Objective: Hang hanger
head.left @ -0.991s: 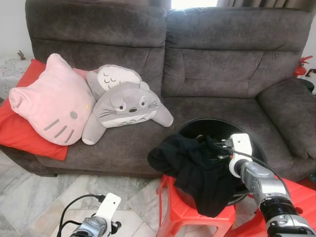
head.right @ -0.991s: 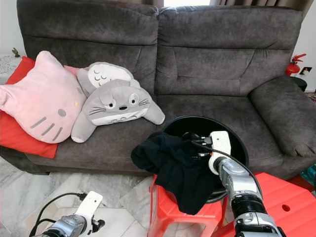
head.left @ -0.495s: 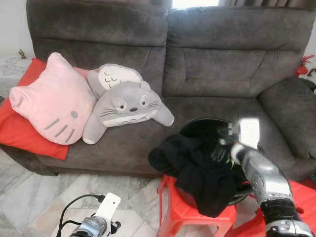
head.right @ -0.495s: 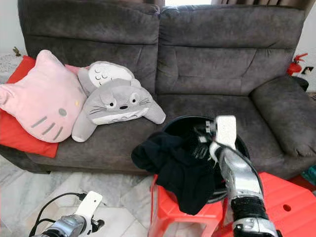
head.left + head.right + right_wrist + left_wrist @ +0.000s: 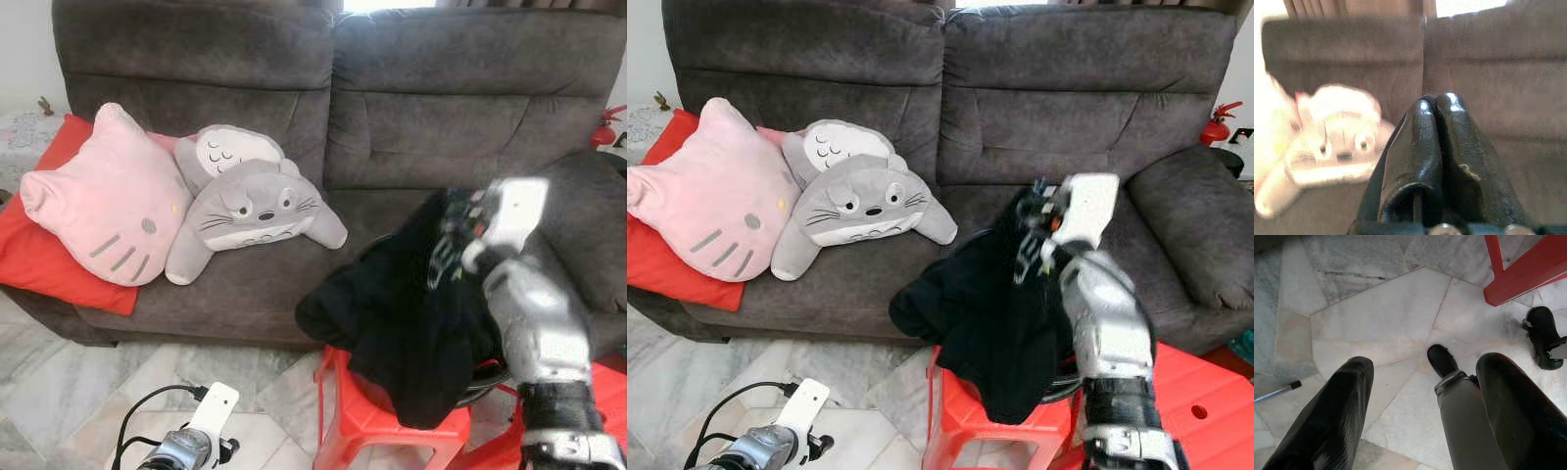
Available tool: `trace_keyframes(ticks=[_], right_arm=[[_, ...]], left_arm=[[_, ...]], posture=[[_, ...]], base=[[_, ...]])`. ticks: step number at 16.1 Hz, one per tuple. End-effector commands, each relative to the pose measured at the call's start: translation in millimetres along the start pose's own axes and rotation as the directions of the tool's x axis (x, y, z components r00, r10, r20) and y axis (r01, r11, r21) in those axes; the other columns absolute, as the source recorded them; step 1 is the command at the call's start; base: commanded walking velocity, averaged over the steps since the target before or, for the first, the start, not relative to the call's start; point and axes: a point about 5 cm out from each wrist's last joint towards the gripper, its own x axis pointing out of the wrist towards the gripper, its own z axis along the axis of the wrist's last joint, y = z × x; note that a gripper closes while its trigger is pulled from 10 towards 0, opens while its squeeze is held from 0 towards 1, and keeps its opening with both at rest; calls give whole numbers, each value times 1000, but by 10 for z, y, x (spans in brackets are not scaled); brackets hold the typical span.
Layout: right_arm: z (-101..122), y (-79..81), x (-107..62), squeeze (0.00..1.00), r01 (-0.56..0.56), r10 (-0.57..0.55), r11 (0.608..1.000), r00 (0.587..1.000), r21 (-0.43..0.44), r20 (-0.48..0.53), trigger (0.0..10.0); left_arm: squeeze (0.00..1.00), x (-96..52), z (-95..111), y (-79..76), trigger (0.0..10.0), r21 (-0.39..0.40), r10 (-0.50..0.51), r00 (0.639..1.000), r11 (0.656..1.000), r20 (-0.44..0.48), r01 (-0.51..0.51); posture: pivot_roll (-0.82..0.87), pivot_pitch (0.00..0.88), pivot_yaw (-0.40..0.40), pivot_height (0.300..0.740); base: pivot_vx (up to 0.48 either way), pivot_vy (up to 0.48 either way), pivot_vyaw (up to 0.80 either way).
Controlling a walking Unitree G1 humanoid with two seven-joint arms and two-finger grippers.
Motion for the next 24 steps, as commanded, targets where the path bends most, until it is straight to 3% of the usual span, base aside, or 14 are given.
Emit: trace_keyframes(ticks=[1, 3, 4, 9, 12, 15, 19, 21, 22, 24], right_arm=[[362, 16, 38, 0, -10, 11, 1000, 990, -10, 143, 0], [529, 32, 58, 0, -22, 23, 1000, 981, -6, 194, 0], [737, 77, 85, 0, -43, 42, 999, 968, 1, 247, 0], [919, 283, 84, 0, -139, 136, 990, 945, -12, 298, 0], [812, 442, 37, 0, -228, 232, 973, 946, -42, 227, 0], [670, 503, -5, 0, -243, 247, 969, 959, -42, 142, 0], [668, 799, -59, 0, -378, 380, 925, 919, -39, 107, 0], [527, 938, -86, 0, -436, 437, 898, 899, -62, 8, 0], [434, 936, -89, 0, -426, 424, 902, 905, -64, -42, 0], [259, 749, -34, 0, -286, 280, 958, 950, -27, -138, 0]], left_arm=[[0, -2, -21, 11, 10000, 1, -1, 1000, 1000, -13, 1], [0, -2, -18, 12, 10000, 3, -2, 1000, 1000, -13, 2], [0, -2, -13, 13, 10000, 4, -2, 1000, 1000, -12, 2], [0, -2, -9, 14, 10000, 4, -3, 1000, 1000, -11, 3], [0, -1, -3, 11, 10000, 5, -6, 1000, 1000, -10, 6], [0, -1, 1, 7, 10000, 8, -9, 1000, 1000, -10, 9], [0, -1, 3, 8, 10000, 12, -12, 1000, 1000, -10, 12], [0, -1, 3, 7, 10000, 12, -13, 1000, 1000, -10, 13], [0, -1, 3, 5, 10000, 13, -15, 1000, 1000, -10, 15], [0, -1, 4, 1, 10000, 15, -18, 1000, 1000, -10, 18]], posture=[[-166, 0, -25, 740], [-174, 0, -23, 740], [-174, 0, -23, 740], [-175, 0, -23, 740], [-176, 0, -24, 740], [-180, 0, -26, 740], [-183, 0, -25, 740], [-183, 0, -25, 740], [-180, 0, -28, 740], [-178, 0, -28, 740]], base=[[0, 0, 0], [0, 0, 0], [0, 0, 0], [0, 0, 0], [0, 0, 0], [0, 0, 0], [0, 0, 0], [0, 0, 0], [0, 0, 0], [0, 0, 0]])
